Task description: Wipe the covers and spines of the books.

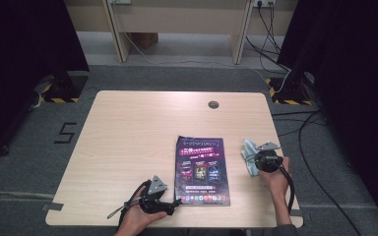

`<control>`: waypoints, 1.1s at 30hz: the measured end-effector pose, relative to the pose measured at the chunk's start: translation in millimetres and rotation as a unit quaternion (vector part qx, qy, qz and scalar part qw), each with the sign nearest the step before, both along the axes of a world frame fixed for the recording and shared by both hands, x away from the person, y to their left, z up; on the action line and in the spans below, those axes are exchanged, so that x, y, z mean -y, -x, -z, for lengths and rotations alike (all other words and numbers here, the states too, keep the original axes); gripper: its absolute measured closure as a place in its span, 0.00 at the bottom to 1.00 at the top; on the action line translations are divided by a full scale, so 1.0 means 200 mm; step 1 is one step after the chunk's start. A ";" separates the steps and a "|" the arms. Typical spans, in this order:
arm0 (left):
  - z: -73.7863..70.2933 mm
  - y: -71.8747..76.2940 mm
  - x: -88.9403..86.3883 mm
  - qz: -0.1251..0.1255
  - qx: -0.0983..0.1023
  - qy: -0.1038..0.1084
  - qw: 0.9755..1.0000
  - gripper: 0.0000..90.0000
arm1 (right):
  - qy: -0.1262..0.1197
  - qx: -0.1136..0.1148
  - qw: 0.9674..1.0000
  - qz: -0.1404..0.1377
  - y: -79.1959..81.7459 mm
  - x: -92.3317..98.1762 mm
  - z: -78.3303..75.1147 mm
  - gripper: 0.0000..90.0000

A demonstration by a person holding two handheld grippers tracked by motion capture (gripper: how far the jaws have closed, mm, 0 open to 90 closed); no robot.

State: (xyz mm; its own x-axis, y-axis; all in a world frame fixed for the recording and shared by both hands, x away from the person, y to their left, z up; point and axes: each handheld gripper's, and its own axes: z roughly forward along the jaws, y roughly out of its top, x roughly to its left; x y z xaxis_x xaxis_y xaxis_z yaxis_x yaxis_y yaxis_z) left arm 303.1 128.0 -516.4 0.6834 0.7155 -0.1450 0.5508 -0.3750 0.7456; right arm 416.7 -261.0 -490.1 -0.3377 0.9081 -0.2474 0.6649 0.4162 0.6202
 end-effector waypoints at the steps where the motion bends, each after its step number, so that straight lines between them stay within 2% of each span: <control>1: 0.00 0.00 0.00 0.002 -0.001 0.000 1.000 0.27 | 0.000 -0.001 1.000 0.005 0.00 0.01 0.01 0.80; 4: 0.00 0.00 0.00 0.002 -0.002 -0.001 1.000 0.27 | -0.008 0.002 1.000 0.020 0.00 0.03 0.00 0.69; 6: 0.00 0.00 0.00 0.002 -0.001 0.000 1.000 0.27 | -0.031 0.014 0.999 0.033 0.01 0.03 -0.03 0.59; 10: 0.00 0.00 0.00 0.001 -0.001 0.000 1.000 0.27 | -0.061 0.027 0.997 0.038 0.01 0.01 -0.07 0.49; 12: 0.00 0.00 0.00 0.002 -0.001 -0.001 1.000 0.27 | -0.070 0.029 0.996 0.035 0.02 0.00 -0.08 0.47; 15: 0.00 0.00 0.00 0.002 -0.001 0.001 1.000 0.27 | -0.099 0.038 0.994 0.030 0.03 -0.02 -0.12 0.42; 17: 0.00 0.00 0.00 0.002 -0.001 -0.001 1.000 0.27 | -0.129 0.038 0.991 0.020 0.03 -0.04 -0.14 0.40; 18: 0.00 0.00 0.00 0.002 -0.002 -0.001 1.000 0.27 | -0.136 0.039 0.990 0.014 0.03 -0.05 -0.15 0.39; 22: 0.00 0.00 0.00 0.003 -0.002 -0.001 1.000 0.26 | -0.166 0.020 0.986 -0.017 0.04 -0.11 -0.14 0.37; 26: 0.00 0.00 0.00 0.001 -0.002 0.000 1.000 0.26 | -0.176 0.011 0.984 -0.028 0.03 -0.15 -0.12 0.36; 29: -0.01 0.00 0.01 0.005 0.008 -0.008 1.000 0.27 | -0.162 0.013 0.986 -0.026 0.03 -0.16 -0.11 0.36; 30: -0.01 0.00 0.01 0.008 0.009 -0.008 1.000 0.27 | -0.163 0.009 0.986 -0.028 0.03 -0.17 -0.11 0.36; 33: -0.01 0.00 0.00 0.006 0.002 -0.006 1.000 0.27 | -0.157 0.004 0.987 -0.031 0.03 -0.17 -0.10 0.36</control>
